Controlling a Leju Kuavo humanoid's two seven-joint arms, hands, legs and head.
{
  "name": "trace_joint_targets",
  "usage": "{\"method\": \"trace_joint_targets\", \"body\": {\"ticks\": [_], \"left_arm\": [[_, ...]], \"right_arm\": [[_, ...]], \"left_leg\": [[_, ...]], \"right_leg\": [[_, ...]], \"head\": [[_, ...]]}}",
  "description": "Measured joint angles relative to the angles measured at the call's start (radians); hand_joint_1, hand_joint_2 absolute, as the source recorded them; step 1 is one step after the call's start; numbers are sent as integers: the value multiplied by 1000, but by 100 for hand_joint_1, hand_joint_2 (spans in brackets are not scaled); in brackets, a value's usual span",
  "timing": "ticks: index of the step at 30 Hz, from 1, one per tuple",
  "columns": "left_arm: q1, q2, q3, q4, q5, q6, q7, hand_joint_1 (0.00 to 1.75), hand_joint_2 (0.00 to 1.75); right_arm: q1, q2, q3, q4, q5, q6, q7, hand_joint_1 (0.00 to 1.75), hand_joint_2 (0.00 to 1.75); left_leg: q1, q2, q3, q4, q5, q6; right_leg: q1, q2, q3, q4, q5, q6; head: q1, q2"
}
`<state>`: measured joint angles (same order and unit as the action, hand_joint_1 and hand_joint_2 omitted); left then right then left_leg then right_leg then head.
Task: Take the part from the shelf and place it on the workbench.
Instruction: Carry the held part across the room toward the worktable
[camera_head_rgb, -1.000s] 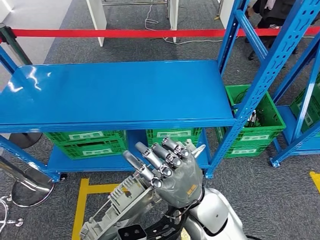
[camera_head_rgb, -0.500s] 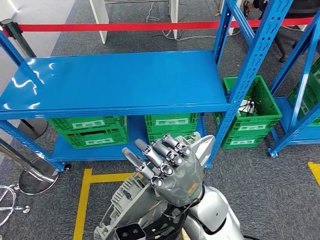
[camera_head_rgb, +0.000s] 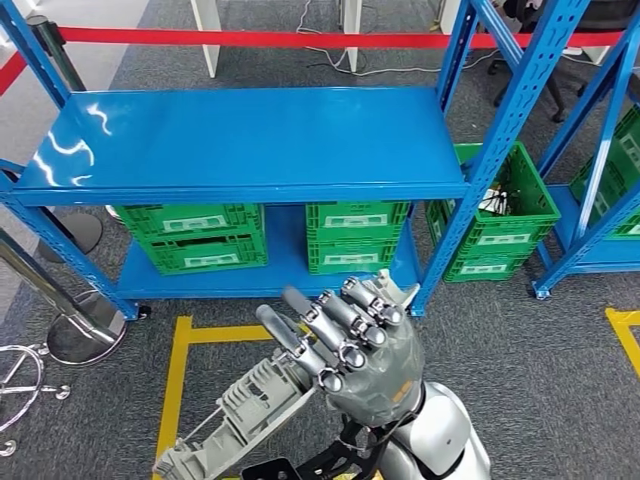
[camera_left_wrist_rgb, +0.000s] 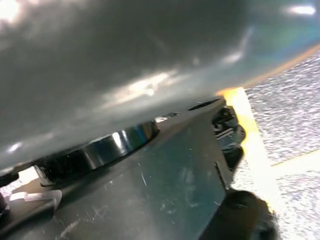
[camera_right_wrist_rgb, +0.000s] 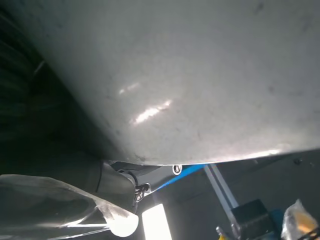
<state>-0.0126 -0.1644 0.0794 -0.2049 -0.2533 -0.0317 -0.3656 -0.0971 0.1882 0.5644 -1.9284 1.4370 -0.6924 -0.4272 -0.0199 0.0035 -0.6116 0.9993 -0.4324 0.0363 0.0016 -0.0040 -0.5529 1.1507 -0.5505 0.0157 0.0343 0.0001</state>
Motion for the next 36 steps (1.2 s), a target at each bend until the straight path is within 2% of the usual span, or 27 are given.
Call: {"method": "trace_joint_targets", "body": {"ticks": [2,3,5,6,7,9,10,11,12,13,15,17,18,20,21,22,23,25,26,27,29,30,31,32,33,34,36], "left_arm": [[1,0,-5,0,-1,1,3,0,0],[1,0,-6,0,-1,1,4,0,0],[2,2,-7,1,-2,1,6,0,0],[3,4,-8,2,-4,1,9,0,0],[4,7,-8,2,-7,-2,12,0,0],[6,18,-10,3,-15,-14,16,0,0],[6,26,-12,3,-18,-20,17,0,0],[6,32,-13,3,-20,-24,18,0,0],[6,38,-14,3,-21,-26,20,0,0],[6,43,-15,3,-22,-26,22,0,0],[4,50,-15,3,-22,-25,23,0,0],[-2,55,-15,3,-21,-23,23,0,0],[-6,56,-15,3,-18,-23,23,0,0],[-10,58,-15,3,-12,-22,24,0,0],[-11,59,-15,4,-10,-22,25,0,0],[-12,60,-14,4,-9,-22,26,0,0],[-12,61,-14,4,-9,-23,26,0,0],[-15,63,-14,4,-9,-24,27,0,0],[-15,64,-14,4,-8,-24,27,0,0],[-16,64,-14,4,-8,-24,27,0,0],[-16,64,-14,4,-8,-24,27,0,0],[-17,64,-14,4,-8,-24,27,0,0],[-17,64,-14,4,-8,-24,27,0,0],[-17,64,-14,4,-8,-24,27,0,0],[-18,64,-14,4,-8,-24,27,0,0],[-18,64,-14,4,-8,-24,27,0,0],[-17,66,-14,4,-8,-24,27,0,0]], "right_arm": [[1,7,-4,-14,0,0,-4,175,175],[1,10,-5,-20,0,0,-4,175,175],[5,13,-9,-27,-2,0,-11,175,175],[8,16,-13,-31,-4,0,-22,175,175],[14,20,-19,-36,-10,0,-42,175,175],[30,38,-46,-49,-33,0,-111,175,175],[42,50,-67,-56,-52,0,-155,175,175],[52,60,-89,-63,-73,0,-195,175,175],[62,69,-110,-70,-91,0,-227,175,175],[68,74,-126,-78,-103,0,-245,175,175],[76,77,-144,-93,-111,0,-259,175,175],[80,79,-155,-101,-114,0,-264,175,175],[80,79,-158,-103,-114,0,-265,175,175],[81,80,-161,-103,-113,0,-265,175,175],[81,80,-161,-103,-114,0,-265,175,175],[81,80,-161,-103,-114,0,-265,175,175],[81,80,-161,-103,-114,0,-265,175,175],[81,80,-162,-103,-115,0,-265,175,175],[81,80,-162,-103,-115,0,-265,175,175],[81,80,-162,-102,-116,0,-265,175,175],[80,80,-161,-100,-119,0,-265,175,175],[80,80,-161,-99,-121,0,-265,175,175],[80,80,-160,-99,-122,0,-266,175,175],[79,80,-160,-98,-123,0,-266,175,175],[79,80,-159,-97,-123,0,-266,175,175],[79,80,-159,-95,-124,0,-266,175,175],[78,80,-158,-91,-125,0,-266,175,175]], "left_leg": [[-3,0,-14,4,18,-6],[-3,1,-19,4,28,-9],[-2,1,-29,4,39,-19],[-1,0,-35,13,23,-26],[1,-1,-42,38,-13,-35],[12,-2,-64,147,-118,-53],[19,-2,-73,215,-157,-61],[25,-2,-75,266,-170,-68],[30,-2,-65,290,-160,-74],[35,-2,-41,279,-132,-78],[41,-3,47,170,-90,-83],[39,-5,129,39,-101,-75],[36,-7,147,2,-113,-68],[33,-6,139,-14,-107,-49],[32,-4,129,-15,-96,-40],[33,-2,118,-17,-83,-29],[33,0,106,-18,-70,-21],[29,1,73,-16,-44,-11],[27,1,56,-15,-31,-10],[25,2,38,-13,-18,-10],[22,3,2,-9,6,-12],[21,2,-11,-6,17,-15],[20,2,-23,-2,27,-18],[18,1,-32,1,37,-22],[17,0,-39,2,49,-26],[17,0,-45,2,61,-31],[19,0,-56,2,71,-42]], "right_leg": [[7,0,93,-135,-10,-11],[10,0,113,-170,-19,-13],[8,0,105,-187,-9,-16],[5,-3,96,-189,1,-21],[1,-5,86,-191,13,-28],[-2,-9,62,-187,34,-37],[-2,-10,45,-183,45,-38],[-3,-11,27,-177,55,-37],[-5,-12,8,-169,64,-36],[-7,-12,-12,-161,72,-33],[-10,-10,-45,-143,84,-24],[-11,-9,-66,-131,99,-11],[-11,-10,-74,-130,109,-3],[-15,-10,-84,-133,126,12],[-17,-8,-90,-129,117,18],[-18,-6,-100,-111,87,23],[-19,-3,-111,-77,41,26],[-18,0,-135,42,-63,29],[-18,0,-139,99,-86,30],[-17,0,-133,138,-84,30],[-16,0,-78,120,-26,26],[-15,0,-28,66,-3,21],[-13,0,36,-14,3,16],[-11,0,91,-93,-9,12],[-8,1,129,-153,-25,8],[-6,2,146,-189,-34,4],[-7,0,126,-194,-26,-6]], "head": [[-1,0],[-1,0],[0,0],[-2,0],[-5,0],[-13,0],[-16,0],[-17,0],[-18,0],[-18,0],[-20,0],[-22,0],[-23,0],[-23,0],[-23,0],[-22,0],[-20,0],[-17,0],[-17,0],[-16,0],[-16,0],[-16,0],[-16,0],[-16,0],[-16,0],[-17,0],[-18,0]]}}
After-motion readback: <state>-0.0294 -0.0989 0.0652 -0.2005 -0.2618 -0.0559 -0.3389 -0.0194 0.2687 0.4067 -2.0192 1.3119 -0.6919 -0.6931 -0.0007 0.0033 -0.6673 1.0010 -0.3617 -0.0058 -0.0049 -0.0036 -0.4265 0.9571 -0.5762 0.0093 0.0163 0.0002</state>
